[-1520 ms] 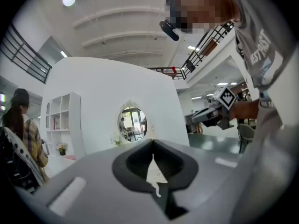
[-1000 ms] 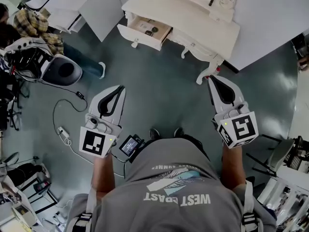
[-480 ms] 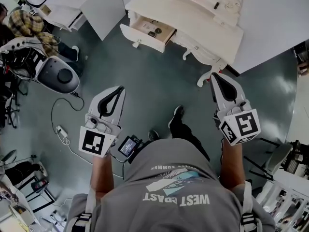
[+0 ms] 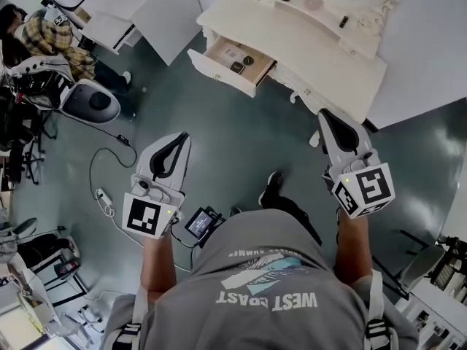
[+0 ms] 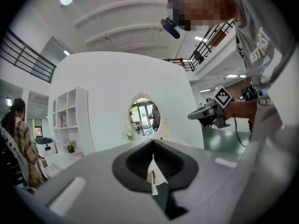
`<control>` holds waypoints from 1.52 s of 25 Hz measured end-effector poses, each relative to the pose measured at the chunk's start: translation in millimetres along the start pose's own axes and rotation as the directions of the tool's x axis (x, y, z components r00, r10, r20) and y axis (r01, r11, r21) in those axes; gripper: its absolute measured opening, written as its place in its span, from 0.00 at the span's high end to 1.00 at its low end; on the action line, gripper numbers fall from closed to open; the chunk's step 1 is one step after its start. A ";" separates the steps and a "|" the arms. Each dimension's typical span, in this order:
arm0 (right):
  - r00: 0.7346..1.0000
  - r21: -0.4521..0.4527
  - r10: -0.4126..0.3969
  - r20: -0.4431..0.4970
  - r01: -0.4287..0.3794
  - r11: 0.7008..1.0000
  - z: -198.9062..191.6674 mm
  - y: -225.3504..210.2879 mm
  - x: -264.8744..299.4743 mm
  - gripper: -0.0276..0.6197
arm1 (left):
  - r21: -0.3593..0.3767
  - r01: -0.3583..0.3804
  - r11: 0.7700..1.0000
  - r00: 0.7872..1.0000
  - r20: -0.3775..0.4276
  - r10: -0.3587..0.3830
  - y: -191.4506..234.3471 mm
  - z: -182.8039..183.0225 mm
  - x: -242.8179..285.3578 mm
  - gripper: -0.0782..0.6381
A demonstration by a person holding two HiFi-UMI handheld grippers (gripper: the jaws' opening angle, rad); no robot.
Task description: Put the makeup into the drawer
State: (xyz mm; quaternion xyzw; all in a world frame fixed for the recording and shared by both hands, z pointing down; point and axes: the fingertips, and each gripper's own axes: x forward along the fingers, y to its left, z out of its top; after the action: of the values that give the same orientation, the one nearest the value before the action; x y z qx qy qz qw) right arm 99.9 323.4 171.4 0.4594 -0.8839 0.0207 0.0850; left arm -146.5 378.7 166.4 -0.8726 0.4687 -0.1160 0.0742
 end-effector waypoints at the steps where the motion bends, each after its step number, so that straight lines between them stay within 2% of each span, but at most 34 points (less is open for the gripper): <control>1: 1.000 0.000 0.007 0.001 -0.007 1.000 0.6 -10.2 7.0 0.94 | -0.003 -0.002 1.000 1.000 -0.002 0.002 -0.1 1.5 11.9 0.89; 7: 0.999 0.006 0.051 0.003 -0.051 0.999 -1.6 -73.7 43.4 0.94 | -0.025 -0.007 1.000 0.999 0.035 0.008 -1.9 18.3 87.7 0.89; 14: 0.997 0.024 0.076 0.005 -0.076 0.997 -5.7 -130.2 67.7 0.94 | -0.015 -0.029 0.999 1.000 0.003 0.029 -1.6 28.5 144.4 0.89; 20: 0.998 0.057 0.061 0.001 -0.061 0.996 -15.5 -163.4 83.9 0.95 | -0.004 0.013 1.000 1.000 -0.004 -0.013 -3.4 33.4 190.1 0.89; 27: 0.999 0.066 -0.017 -0.034 0.019 0.998 -21.8 -194.7 108.7 0.95 | -0.017 0.111 0.994 0.994 0.015 -0.111 18.4 23.6 249.2 0.89; 35: 0.986 0.051 -0.144 -0.078 0.149 0.988 -7.0 -221.2 149.2 0.95 | -0.016 0.237 0.971 0.967 0.095 -0.235 72.1 24.3 326.4 0.89; 38: 0.978 0.041 -0.187 -0.091 0.191 0.981 1.7 -225.7 174.2 0.95 | -0.033 0.275 0.961 0.959 0.082 -0.271 96.8 14.5 349.1 0.89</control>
State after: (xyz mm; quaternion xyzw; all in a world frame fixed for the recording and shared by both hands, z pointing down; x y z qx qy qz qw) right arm 185.7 52.1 189.9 0.5421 -0.8309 0.0544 0.1132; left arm -33.8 34.3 175.8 -0.9341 0.3430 -0.0812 0.0561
